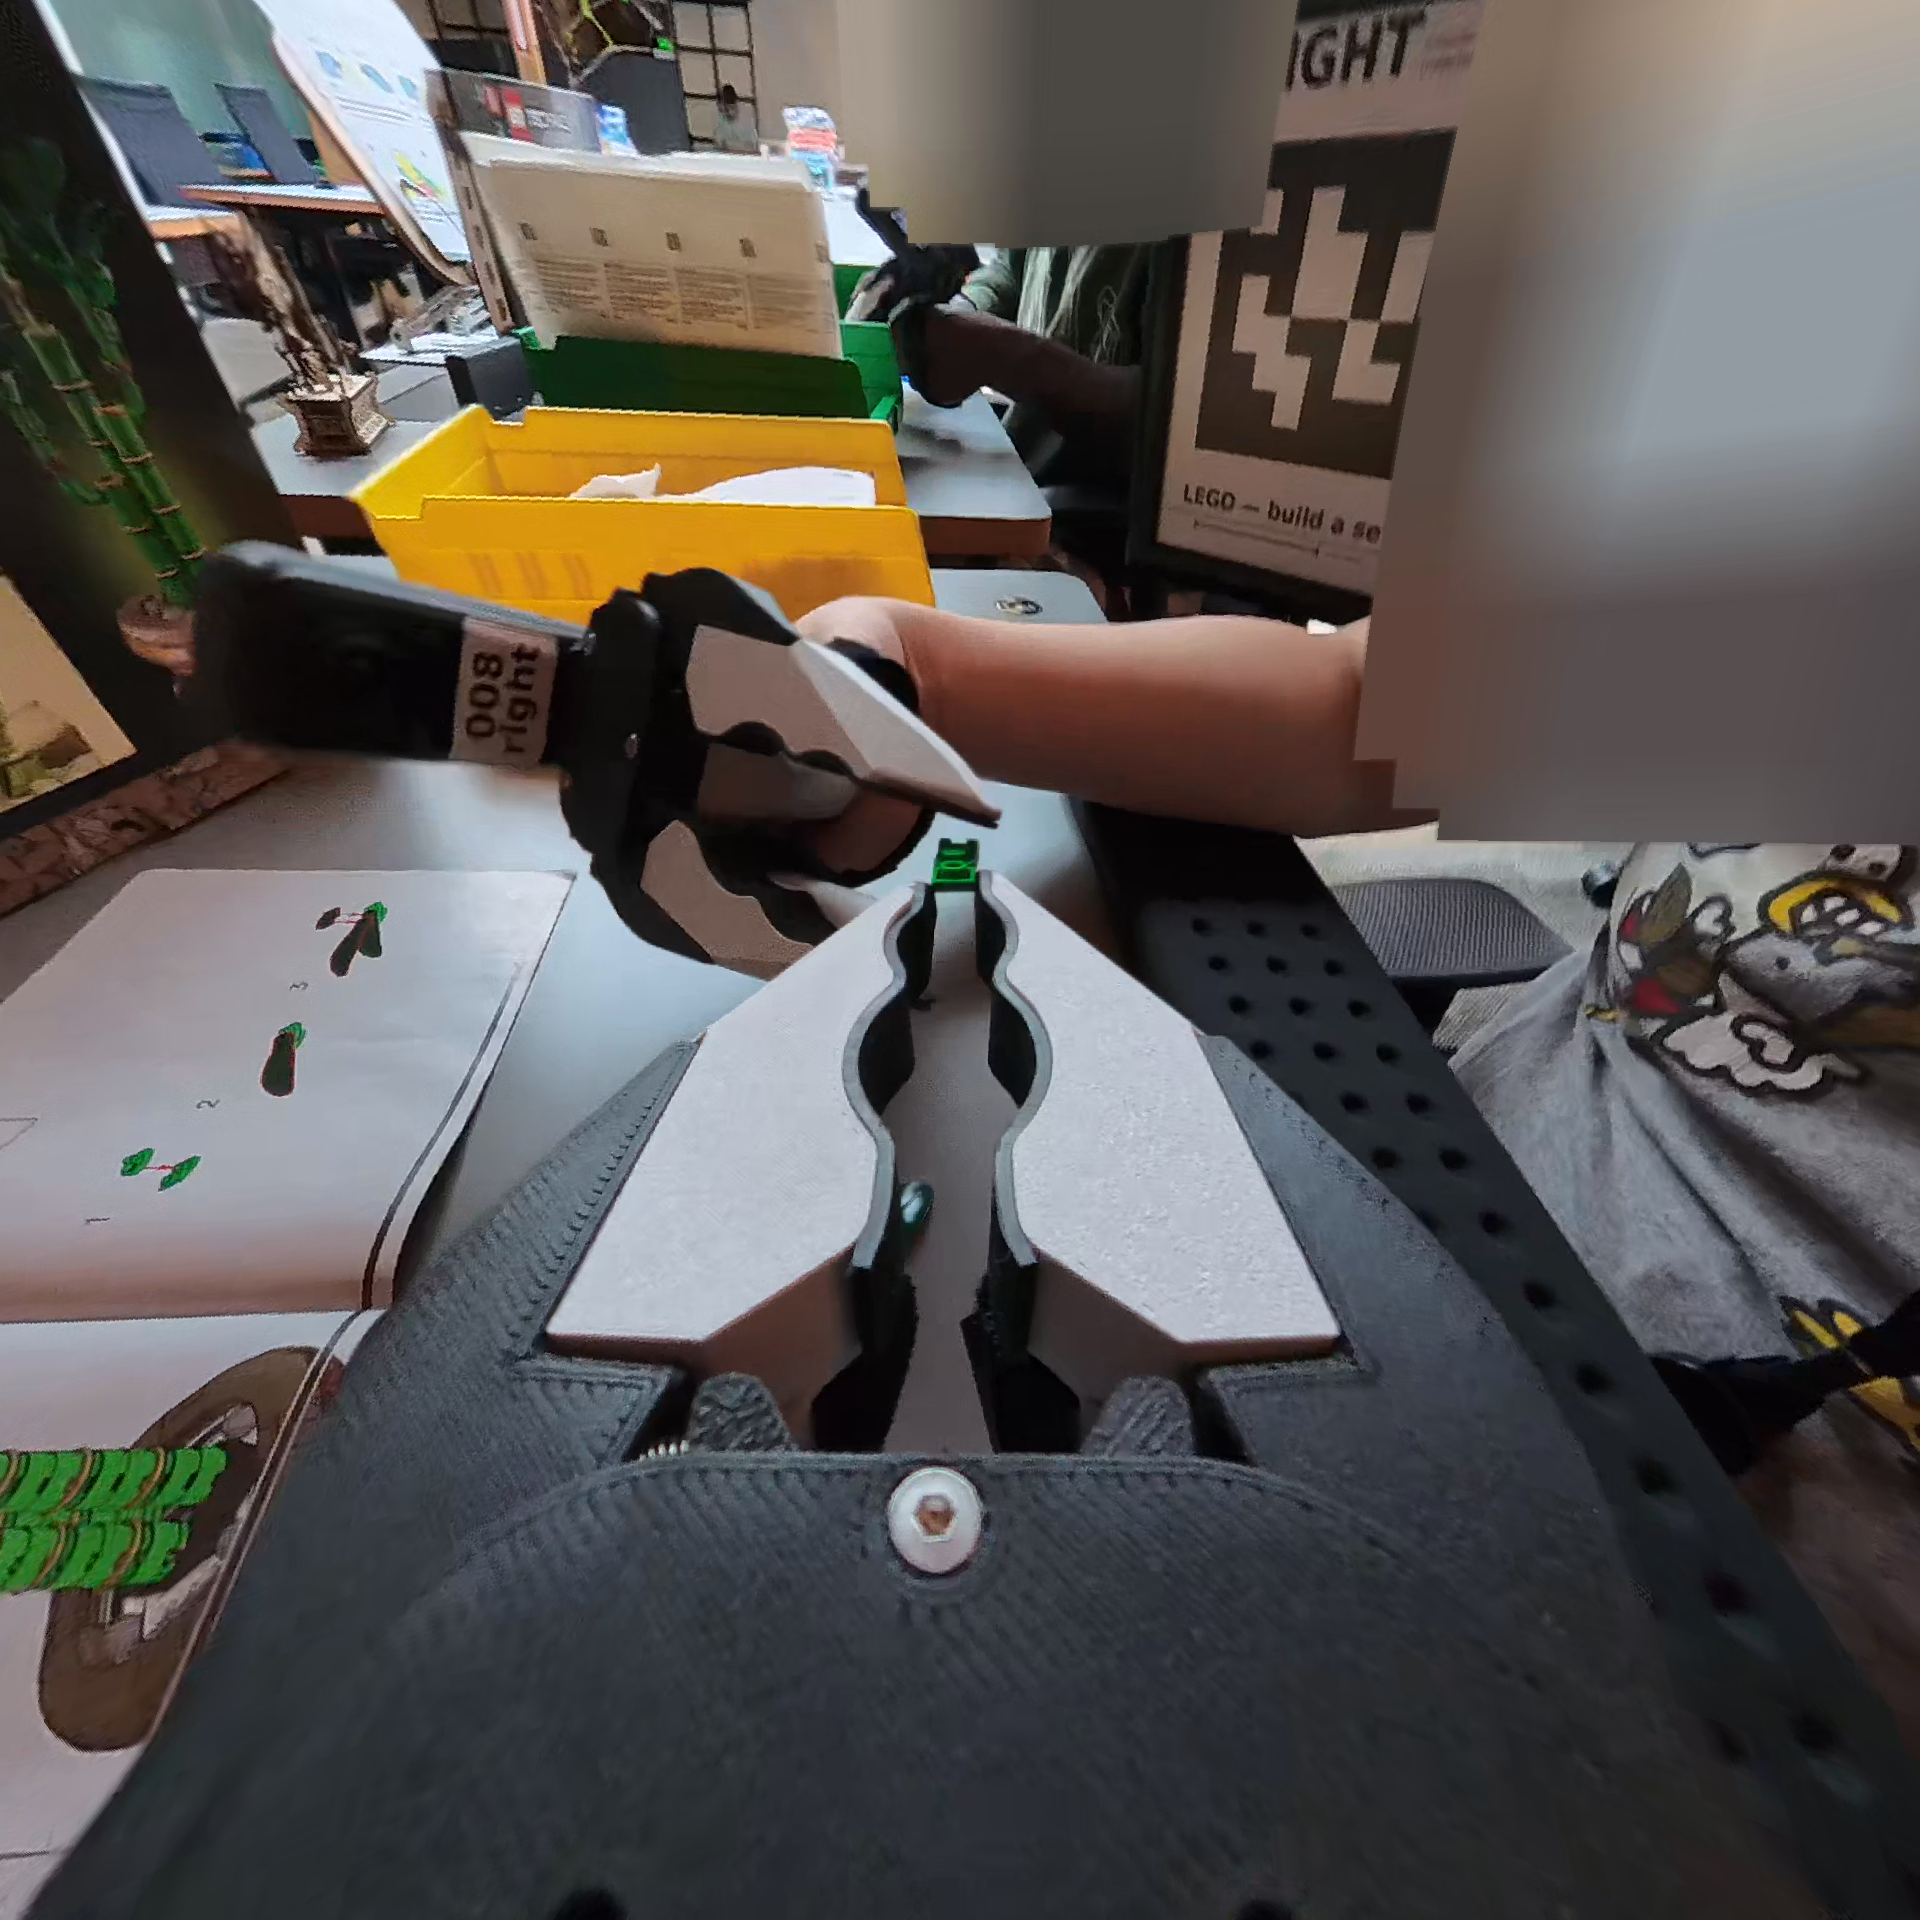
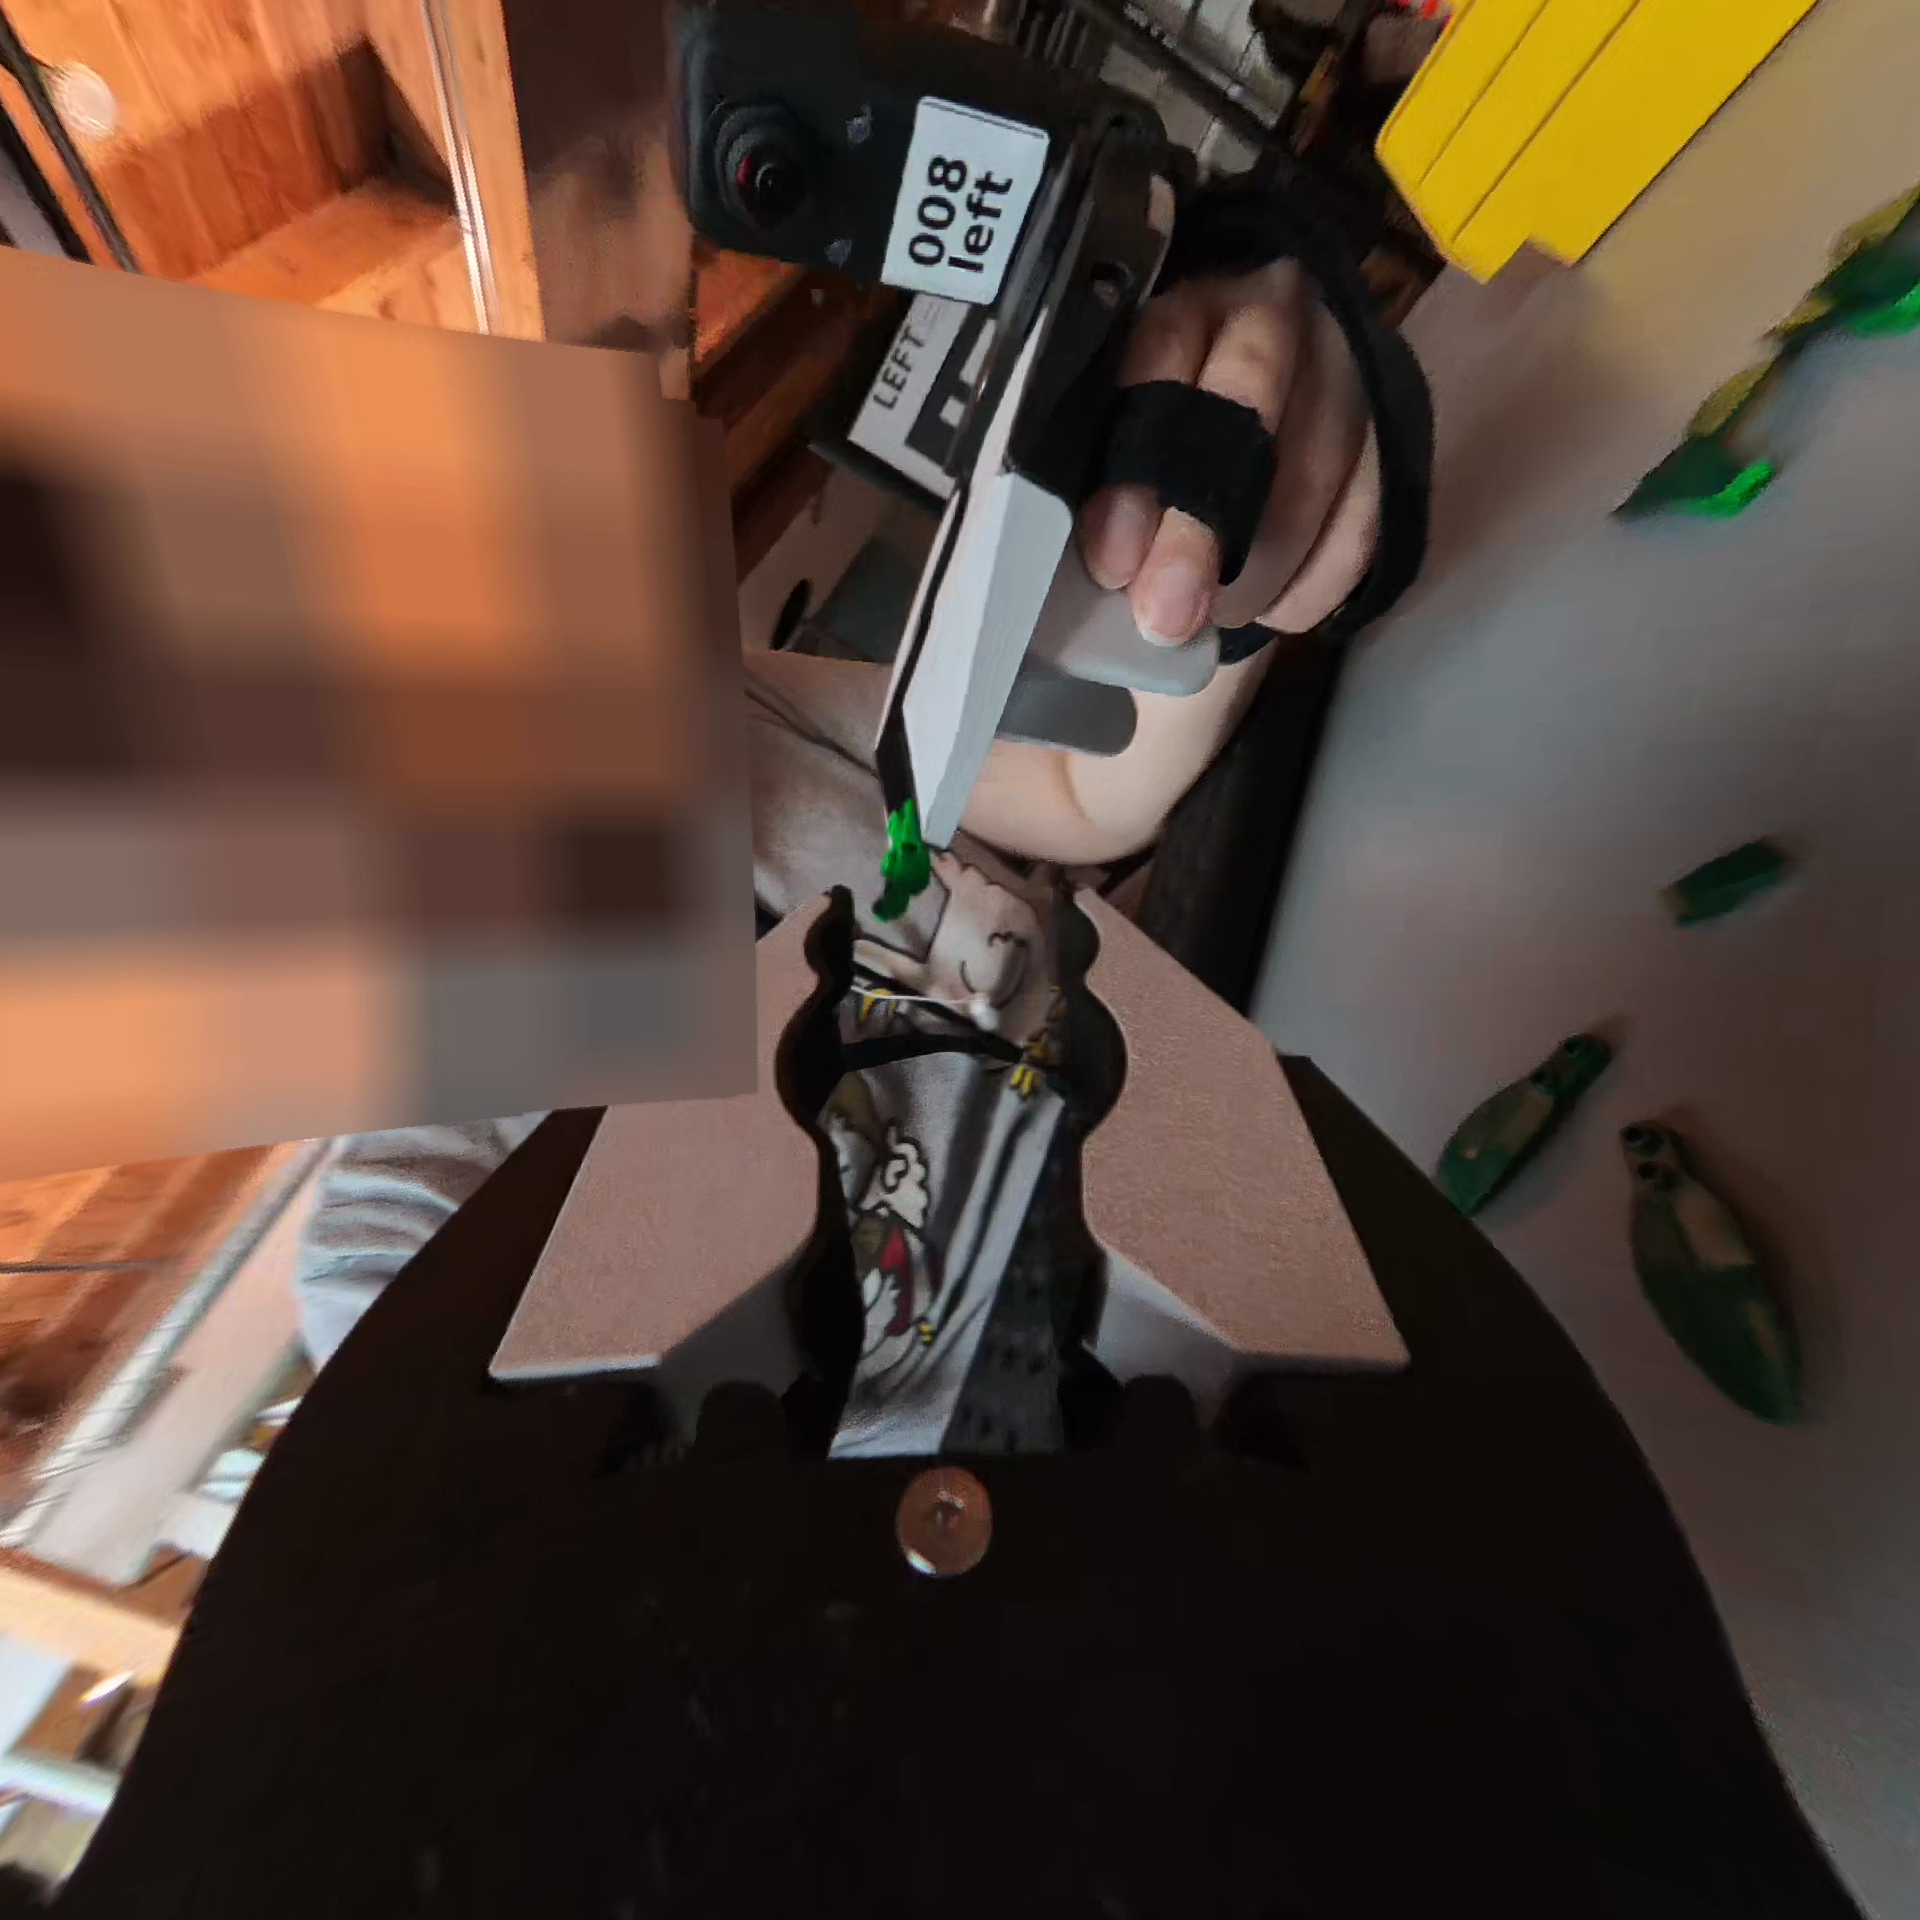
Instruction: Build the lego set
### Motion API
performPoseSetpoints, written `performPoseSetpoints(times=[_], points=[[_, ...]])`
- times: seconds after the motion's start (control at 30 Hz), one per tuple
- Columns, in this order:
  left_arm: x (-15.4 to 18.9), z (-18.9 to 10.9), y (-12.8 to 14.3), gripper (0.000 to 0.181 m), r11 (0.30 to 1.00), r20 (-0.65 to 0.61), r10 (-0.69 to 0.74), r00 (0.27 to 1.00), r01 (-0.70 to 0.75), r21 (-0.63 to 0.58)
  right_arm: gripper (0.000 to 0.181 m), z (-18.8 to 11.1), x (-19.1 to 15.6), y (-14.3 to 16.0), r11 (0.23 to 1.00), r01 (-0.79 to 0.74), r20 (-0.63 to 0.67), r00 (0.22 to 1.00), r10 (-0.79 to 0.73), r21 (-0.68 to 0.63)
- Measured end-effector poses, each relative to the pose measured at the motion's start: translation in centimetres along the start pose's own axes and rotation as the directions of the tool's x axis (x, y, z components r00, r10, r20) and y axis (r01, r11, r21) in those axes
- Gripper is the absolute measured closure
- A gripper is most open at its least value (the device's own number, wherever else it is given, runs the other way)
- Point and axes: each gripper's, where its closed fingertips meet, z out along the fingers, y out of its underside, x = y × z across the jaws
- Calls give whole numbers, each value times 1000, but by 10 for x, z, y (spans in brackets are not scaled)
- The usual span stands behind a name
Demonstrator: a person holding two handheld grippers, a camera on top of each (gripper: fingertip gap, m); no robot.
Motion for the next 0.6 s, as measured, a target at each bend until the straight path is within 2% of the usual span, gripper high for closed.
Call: performPoseSetpoints(times=[0.1,0.17,0.23,0.27,0.3,0.33,0.37,0.4,0.43,0.47,0.6], points=[[-19,-9,1,175,990,43,-137,990,137,22,131,-12,5,-9,988,150,-143,979,-144,29],[-30,-14,2,176,959,36,-279,960,277,54,128,-22,9,-25,931,364,-312,888,-338,28],[-41,-18,2,176,901,12,-426,905,423,97,125,-29,-1,-46,776,630,-458,692,-558,6],[-45,-20,3,176,868,0,-486,874,483,115,129,-33,-6,-57,664,746,-542,543,-641,-38],[-50,-21,5,176,838,-4,-534,846,529,130,129,-36,-6,-63,538,829,-617,345,-707,-153],[-54,-23,7,175,815,-1,-568,823,563,141,130,-39,-4,-65,423,850,-654,130,-745,-313],[-57,-24,8,176,795,3,-595,804,588,152,128,-39,0,-63,323,816,-636,-68,-769,-478],[-60,-26,10,175,777,5,-617,787,609,161,129,-36,3,-61,243,759,-584,-214,-783,-604],[-62,-26,11,175,760,4,-637,771,627,169,133,-32,7,-60,194,703,-536,-303,-788,-684],[-63,-27,11,175,742,-1,-657,754,646,178,137,-26,11,-60,172,665,-505,-347,-790,-727],[-68,-27,16,176,685,-7,-714,700,701,197,158,-23,38,-63,153,515,-424,-465,-777,-844]])
